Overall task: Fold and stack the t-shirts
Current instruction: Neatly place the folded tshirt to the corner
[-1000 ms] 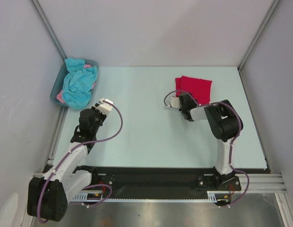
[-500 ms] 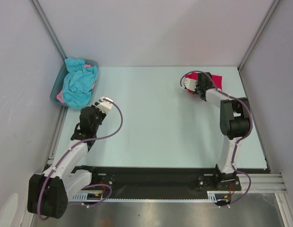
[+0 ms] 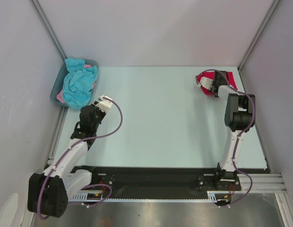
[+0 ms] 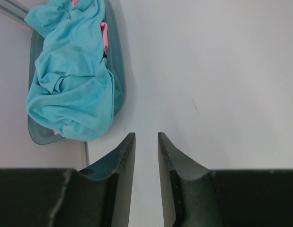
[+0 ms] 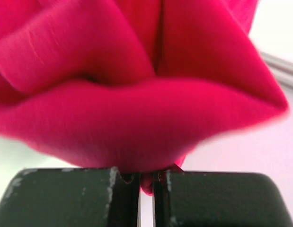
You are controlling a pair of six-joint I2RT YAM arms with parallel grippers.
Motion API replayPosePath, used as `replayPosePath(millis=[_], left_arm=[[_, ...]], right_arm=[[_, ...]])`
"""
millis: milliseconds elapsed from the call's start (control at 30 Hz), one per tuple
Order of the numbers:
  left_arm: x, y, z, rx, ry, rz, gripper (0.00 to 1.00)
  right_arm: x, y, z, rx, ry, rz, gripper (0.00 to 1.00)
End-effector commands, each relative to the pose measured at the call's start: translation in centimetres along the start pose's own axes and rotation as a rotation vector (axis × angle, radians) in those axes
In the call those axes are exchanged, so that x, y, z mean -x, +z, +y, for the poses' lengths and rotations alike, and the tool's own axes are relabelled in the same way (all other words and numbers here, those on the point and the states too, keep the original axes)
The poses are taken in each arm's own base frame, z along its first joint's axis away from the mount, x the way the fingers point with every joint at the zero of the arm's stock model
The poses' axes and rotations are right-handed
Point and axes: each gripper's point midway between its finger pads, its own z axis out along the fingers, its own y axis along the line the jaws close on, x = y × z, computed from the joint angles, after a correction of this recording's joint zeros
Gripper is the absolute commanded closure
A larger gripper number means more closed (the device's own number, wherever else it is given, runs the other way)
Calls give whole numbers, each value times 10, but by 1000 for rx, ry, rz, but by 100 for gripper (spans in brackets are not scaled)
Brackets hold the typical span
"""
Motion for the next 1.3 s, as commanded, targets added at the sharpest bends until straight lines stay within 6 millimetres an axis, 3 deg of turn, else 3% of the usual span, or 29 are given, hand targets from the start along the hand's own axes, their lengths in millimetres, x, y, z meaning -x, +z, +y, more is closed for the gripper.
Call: replayPosePath(millis=[0,333,500,600,733,800,967,1000,1067,1100,1167,1267], left_arm=[[20,-1,20,52,-3,-33,69],[25,-1,23,50,-3,-31,68],[25,1,20,40,-6,-28,68],[24,2,20,39,-5,-27,68],[27,1,21,40,-5,-34,68],[27,1,22,40,-8,-35,68],[22,-2,20,41,-12,-28,68],[21,-2,19,42,-9,-26,68],[19,-2,20,46,-5,-21,68],[18,-2,20,50,-7,-15,68],[18,-2,21,55,-5,-12,68],[18,-1,22,59,-5,-7,68]], right_arm=[[-21,10,-21,-47,7,58,100],[-81,36,-20,-41,106,152,100],[-98,33,-2,9,148,177,100],[-95,27,5,16,150,167,100],[-88,30,-8,-59,137,164,100],[-86,36,-10,-78,120,172,100],[-79,51,-43,-195,107,191,100],[-80,61,-37,-184,97,200,100],[-79,65,-52,-221,91,206,100],[-80,74,-46,-208,83,217,100],[-79,79,-57,-229,90,219,100],[-74,88,-55,-223,86,217,100]])
